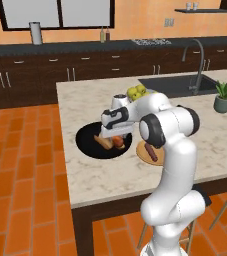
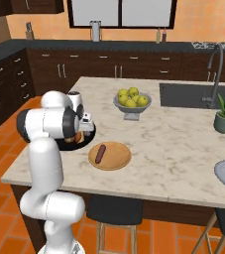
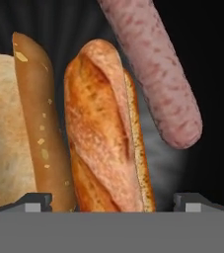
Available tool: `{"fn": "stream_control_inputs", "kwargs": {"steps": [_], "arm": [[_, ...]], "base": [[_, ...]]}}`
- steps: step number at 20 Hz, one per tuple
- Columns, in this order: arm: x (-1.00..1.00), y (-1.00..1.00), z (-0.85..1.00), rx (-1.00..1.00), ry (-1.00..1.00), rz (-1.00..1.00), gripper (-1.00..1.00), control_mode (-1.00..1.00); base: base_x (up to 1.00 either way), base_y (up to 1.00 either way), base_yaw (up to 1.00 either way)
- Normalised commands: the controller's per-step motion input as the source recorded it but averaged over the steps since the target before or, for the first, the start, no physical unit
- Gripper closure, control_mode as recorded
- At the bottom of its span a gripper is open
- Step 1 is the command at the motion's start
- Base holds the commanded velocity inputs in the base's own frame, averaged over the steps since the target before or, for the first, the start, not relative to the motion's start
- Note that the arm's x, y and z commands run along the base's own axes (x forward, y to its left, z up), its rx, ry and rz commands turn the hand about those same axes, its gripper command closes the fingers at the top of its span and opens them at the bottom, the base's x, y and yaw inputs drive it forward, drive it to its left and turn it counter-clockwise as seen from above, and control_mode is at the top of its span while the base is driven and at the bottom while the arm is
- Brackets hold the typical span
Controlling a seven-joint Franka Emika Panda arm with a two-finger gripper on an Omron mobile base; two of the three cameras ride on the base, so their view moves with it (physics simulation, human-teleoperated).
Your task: Place one bun and one sausage from the bowl on each plate.
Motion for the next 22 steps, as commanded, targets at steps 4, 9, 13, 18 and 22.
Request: {"fn": "stream_control_inputs", "kwargs": {"steps": [4, 9, 13, 18, 22], "arm": [[0.00, 0.00, -0.38, -0.01, 0.00, 0.03, 1.00, -1.00], [0.00, 0.00, -0.31, 0.00, 0.00, 0.02, 1.00, -1.00], [0.00, 0.00, -0.12, 0.00, 0.00, 0.00, 1.00, -1.00], [-0.37, 0.02, 0.47, 0.00, 0.01, 0.00, 1.00, -1.00], [-0.63, -0.10, 0.81, 0.00, 0.00, 0.00, 1.00, -1.00]], "base": [[0.00, 0.00, 0.00], [0.00, 0.00, 0.00], [0.00, 0.00, 0.00], [0.00, 0.00, 0.00], [0.00, 0.00, 0.00]]}}
